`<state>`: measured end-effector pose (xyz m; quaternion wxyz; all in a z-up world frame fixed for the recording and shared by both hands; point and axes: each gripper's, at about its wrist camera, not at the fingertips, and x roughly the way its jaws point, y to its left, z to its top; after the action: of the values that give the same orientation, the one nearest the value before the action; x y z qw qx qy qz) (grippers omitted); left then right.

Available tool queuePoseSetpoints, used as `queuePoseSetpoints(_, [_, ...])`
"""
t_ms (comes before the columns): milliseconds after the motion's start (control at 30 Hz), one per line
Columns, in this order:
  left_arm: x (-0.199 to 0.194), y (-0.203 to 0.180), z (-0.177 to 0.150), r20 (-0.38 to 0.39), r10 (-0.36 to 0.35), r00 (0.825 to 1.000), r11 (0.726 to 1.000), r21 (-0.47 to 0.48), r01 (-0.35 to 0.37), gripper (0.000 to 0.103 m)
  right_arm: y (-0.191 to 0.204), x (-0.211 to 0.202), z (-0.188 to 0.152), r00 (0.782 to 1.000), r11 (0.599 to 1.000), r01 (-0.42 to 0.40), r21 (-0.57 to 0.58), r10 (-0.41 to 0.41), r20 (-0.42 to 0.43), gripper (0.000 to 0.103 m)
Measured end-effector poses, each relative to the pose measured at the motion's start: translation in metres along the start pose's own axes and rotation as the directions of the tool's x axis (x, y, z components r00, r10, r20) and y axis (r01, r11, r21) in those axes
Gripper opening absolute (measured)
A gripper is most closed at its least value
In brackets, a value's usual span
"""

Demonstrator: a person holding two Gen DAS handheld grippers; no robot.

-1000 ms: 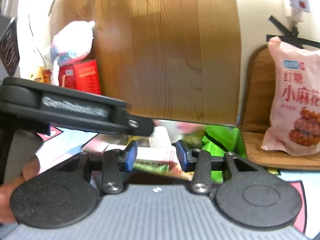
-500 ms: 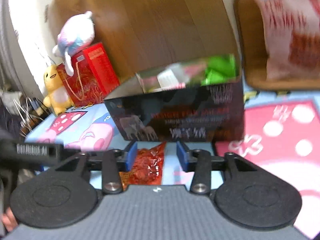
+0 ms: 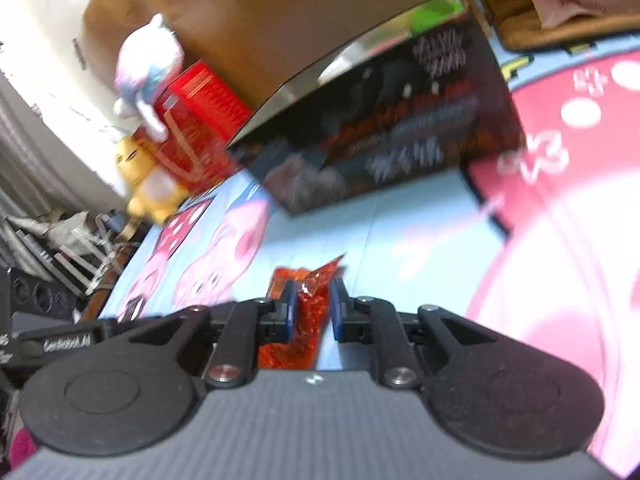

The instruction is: Organize snacks

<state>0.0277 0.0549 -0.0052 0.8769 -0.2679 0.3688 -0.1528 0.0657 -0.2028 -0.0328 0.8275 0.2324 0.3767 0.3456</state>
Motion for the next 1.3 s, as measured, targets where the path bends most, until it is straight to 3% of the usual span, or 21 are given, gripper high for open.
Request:
queuePoseSetpoints(133, [-0.026, 0.002, -0.027, -0.028, -0.009, 1.0, 1.0, -0.014, 0.009, 0.05, 0.02, -0.021, -0.029, 1.0, 0.999, -0.017, -0.029, 0.016, -0.021, 0.018])
queuePoseSetpoints(333, [-0.062, -0.009, -0.071, -0.01, 0.012, 1.0, 0.999, 0.033, -0.011, 0.05, 0.045, -0.049, -0.068, 0.999, 0.997, -0.034, -0.069, 0.033, -0.025, 0.018])
queuePoseSetpoints(467, [-0.072, -0.008, -0.085, 0.009, 0.008, 1.0, 0.999, 0.052, -0.009, 0.053, 0.034, -0.055, -0.072, 0.987, 0.986, -0.16, 0.048, 0.161, -0.027, 0.02])
queuePoseSetpoints(533, [-0.074, -0.006, -0.085, 0.016, 0.0, 1.0, 0.999, 0.037, 0.0, 0.053, 0.031, -0.054, -0.071, 0.976, 0.972, -0.213, 0.097, 0.216, -0.024, 0.013])
queuePoseSetpoints(600, [-0.075, -0.001, -0.086, 0.02, -0.022, 1.0, 1.0, 0.01, 0.022, 0.053, 0.033, -0.052, -0.07, 0.967, 0.96, -0.251, 0.124, 0.255, -0.018, 0.014])
queuePoseSetpoints(700, [-0.078, 0.009, -0.087, 0.032, -0.049, 0.998, 0.998, -0.029, 0.05, 0.05, 0.044, -0.049, -0.07, 0.984, 0.982, -0.176, 0.066, 0.178, -0.024, 0.015])
queuePoseSetpoints(767, [-0.08, 0.017, -0.087, 0.038, -0.084, 0.996, 0.994, -0.06, 0.086, 0.052, 0.049, -0.037, -0.072, 0.99, 0.992, -0.118, 0.043, 0.121, -0.068, 0.023])
queuePoseSetpoints(900, [-0.08, 0.024, -0.087, 0.04, -0.116, 0.992, 0.989, -0.089, 0.119, 0.052, 0.049, -0.034, -0.075, 0.986, 0.988, -0.146, 0.054, 0.15, -0.071, 0.02])
queuePoseSetpoints(967, [-0.081, 0.027, -0.086, 0.025, -0.132, 0.991, 0.986, -0.095, 0.134, 0.054, 0.044, -0.037, -0.071, 0.976, 0.974, -0.204, 0.1, 0.211, -0.055, 0.018])
queuePoseSetpoints(1067, [-0.085, 0.032, -0.082, 0.03, -0.15, 0.988, 0.982, -0.116, 0.152, 0.069, 0.032, -0.044, -0.066, 0.965, 0.952, -0.259, 0.161, 0.263, -0.004, 0.017])
queuePoseSetpoints(1133, [-0.088, 0.031, -0.08, 0.039, -0.145, 0.989, 0.983, -0.106, 0.148, 0.07, 0.02, -0.047, -0.065, 0.947, 0.92, -0.317, 0.23, 0.321, 0.02, 0.017])
queuePoseSetpoints(1300, [-0.083, 0.02, -0.079, 0.012, -0.299, 0.954, 0.947, -0.116, 0.299, 0.067, 0.011, -0.045, -0.061, 0.911, 0.856, -0.404, 0.323, 0.407, 0.061, 0.017])
